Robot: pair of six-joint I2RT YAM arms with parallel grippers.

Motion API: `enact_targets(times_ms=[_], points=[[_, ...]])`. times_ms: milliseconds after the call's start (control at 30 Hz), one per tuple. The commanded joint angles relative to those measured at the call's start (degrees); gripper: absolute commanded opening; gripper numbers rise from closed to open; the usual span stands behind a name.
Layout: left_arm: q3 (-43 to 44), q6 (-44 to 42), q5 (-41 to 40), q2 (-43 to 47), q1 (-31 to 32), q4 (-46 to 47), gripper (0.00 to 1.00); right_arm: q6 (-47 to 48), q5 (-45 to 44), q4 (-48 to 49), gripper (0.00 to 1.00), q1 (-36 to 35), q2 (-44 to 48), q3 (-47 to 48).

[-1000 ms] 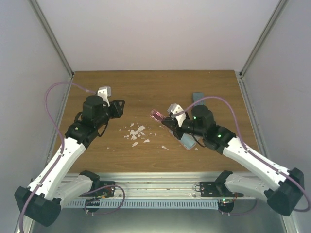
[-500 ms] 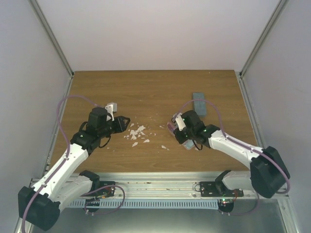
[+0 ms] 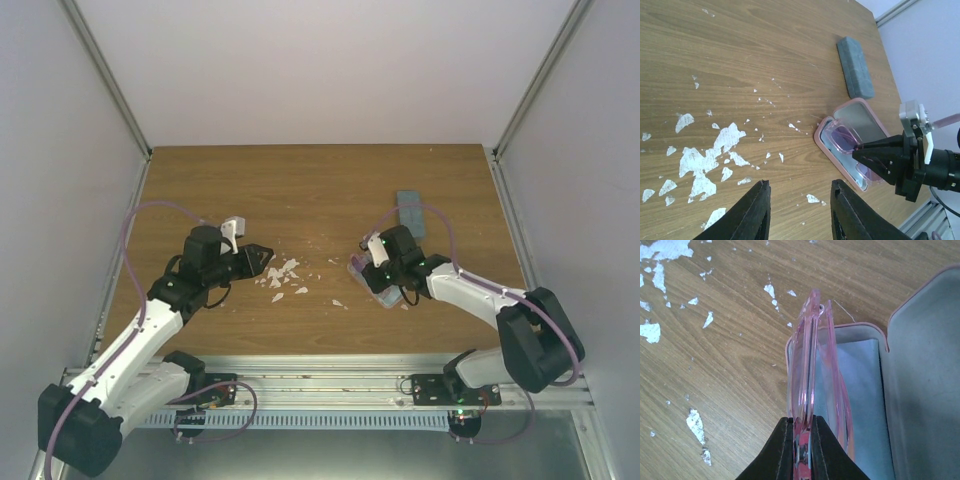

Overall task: Organize the sunglasses
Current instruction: Place the sunglasses in the sunglasses case.

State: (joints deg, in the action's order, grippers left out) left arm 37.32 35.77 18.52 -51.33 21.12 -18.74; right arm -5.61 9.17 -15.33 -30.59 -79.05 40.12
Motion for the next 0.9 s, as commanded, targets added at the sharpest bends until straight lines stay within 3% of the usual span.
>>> enact_targets(times_ms=[0, 700, 867], points=[[-0.54, 0.71, 1.16, -0.43, 0.58, 3.82, 0.35, 0.41, -0.09, 1.97, 0.00, 0.75, -1.19, -1.15], [0.15, 0.00, 1.25, -2.31, 0.90, 4.59, 0.35, 0.85, 0.37, 2.53, 0.01, 1.23, -3.43, -0.93], [0.41, -0.09, 1.22, -2.73, 0.85, 4.67, 0.35, 0.80, 0.44, 2.31, 0.10, 1.19, -3.27, -0.77]])
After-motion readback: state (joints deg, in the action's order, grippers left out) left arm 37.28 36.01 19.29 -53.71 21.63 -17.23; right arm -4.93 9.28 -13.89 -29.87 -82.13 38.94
